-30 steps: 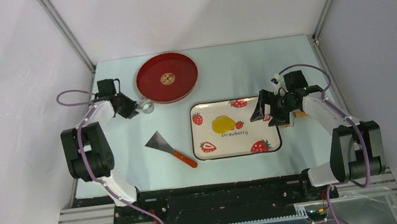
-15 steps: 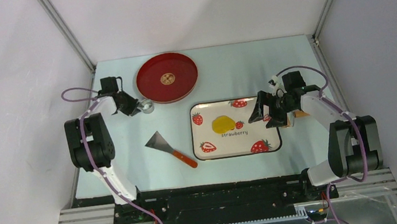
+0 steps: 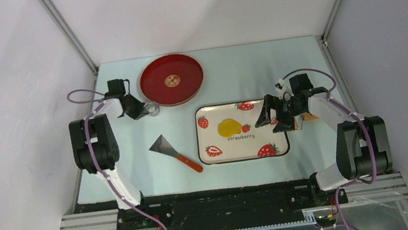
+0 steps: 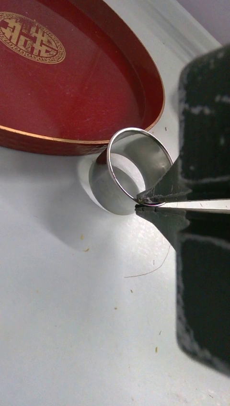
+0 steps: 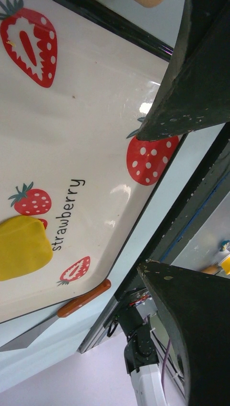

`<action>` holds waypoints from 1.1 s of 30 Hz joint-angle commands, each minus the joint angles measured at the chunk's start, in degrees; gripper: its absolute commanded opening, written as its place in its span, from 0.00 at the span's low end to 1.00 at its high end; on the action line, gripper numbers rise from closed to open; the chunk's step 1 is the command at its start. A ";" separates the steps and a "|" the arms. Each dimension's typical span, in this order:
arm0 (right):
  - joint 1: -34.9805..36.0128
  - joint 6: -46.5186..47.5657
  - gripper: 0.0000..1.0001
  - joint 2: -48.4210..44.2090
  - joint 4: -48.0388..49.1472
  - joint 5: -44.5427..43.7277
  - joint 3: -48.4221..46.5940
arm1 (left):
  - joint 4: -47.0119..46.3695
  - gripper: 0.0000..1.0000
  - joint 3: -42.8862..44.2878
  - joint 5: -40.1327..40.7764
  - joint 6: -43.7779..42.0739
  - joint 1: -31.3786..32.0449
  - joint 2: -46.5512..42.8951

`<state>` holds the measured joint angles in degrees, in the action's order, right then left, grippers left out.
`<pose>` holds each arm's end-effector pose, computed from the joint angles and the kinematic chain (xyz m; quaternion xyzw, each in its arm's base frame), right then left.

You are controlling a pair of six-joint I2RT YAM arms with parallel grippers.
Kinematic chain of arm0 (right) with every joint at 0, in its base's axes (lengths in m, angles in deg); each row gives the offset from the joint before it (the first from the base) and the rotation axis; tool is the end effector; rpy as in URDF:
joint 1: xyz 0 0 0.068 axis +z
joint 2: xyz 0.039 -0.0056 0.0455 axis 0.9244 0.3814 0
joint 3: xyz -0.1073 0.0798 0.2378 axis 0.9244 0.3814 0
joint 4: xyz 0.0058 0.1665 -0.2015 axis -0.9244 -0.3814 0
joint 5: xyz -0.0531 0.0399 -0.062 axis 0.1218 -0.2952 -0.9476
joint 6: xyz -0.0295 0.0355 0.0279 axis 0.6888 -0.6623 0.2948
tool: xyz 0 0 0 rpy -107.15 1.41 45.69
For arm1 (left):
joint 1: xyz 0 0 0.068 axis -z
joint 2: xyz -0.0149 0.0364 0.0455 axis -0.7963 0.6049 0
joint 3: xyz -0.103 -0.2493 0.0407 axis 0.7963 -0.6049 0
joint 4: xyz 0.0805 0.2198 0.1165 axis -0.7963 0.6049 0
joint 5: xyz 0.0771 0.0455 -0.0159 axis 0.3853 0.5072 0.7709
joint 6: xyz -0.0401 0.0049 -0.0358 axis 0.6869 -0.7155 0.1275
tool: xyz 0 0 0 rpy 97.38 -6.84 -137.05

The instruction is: Roll out the dumpling wrappers from the dough

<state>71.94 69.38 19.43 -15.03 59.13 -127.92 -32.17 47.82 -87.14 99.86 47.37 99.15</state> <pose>0.2664 0.0417 0.2009 0.0243 0.9336 0.3336 0.1283 0.3878 0.0314 0.1693 -0.3670 0.8876 -0.1535 0.2323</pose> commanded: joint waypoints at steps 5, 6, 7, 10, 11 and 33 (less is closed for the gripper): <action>-0.01 0.85 0.99 -0.94 -0.93 1.19 -1.73 | -0.90 0.00 -1.43 0.48 -1.51 0.28 -4.51; 0.01 0.84 1.00 -1.04 -1.00 1.09 -1.69 | -0.87 0.00 -2.73 0.31 -1.46 0.35 -5.51; 0.03 0.79 1.00 -1.23 -1.09 1.02 -1.72 | -0.92 0.00 -3.41 0.24 -1.45 0.46 -7.63; 0.24 0.02 1.00 -1.46 -1.03 0.66 -1.73 | -0.88 0.00 -7.55 0.07 -1.70 2.06 -12.92; 0.31 -0.14 0.99 -1.48 -1.09 0.49 -1.73 | -0.85 0.00 -8.92 -0.17 -1.83 2.55 -15.46; -0.29 -2.93 0.99 -8.03 -3.94 0.72 -1.73 | -0.68 0.00 1.39 4.97 5.96 42.81 -10.69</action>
<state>72.03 67.54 13.12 -18.70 58.91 -127.92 -32.52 45.48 -85.81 103.58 86.45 85.65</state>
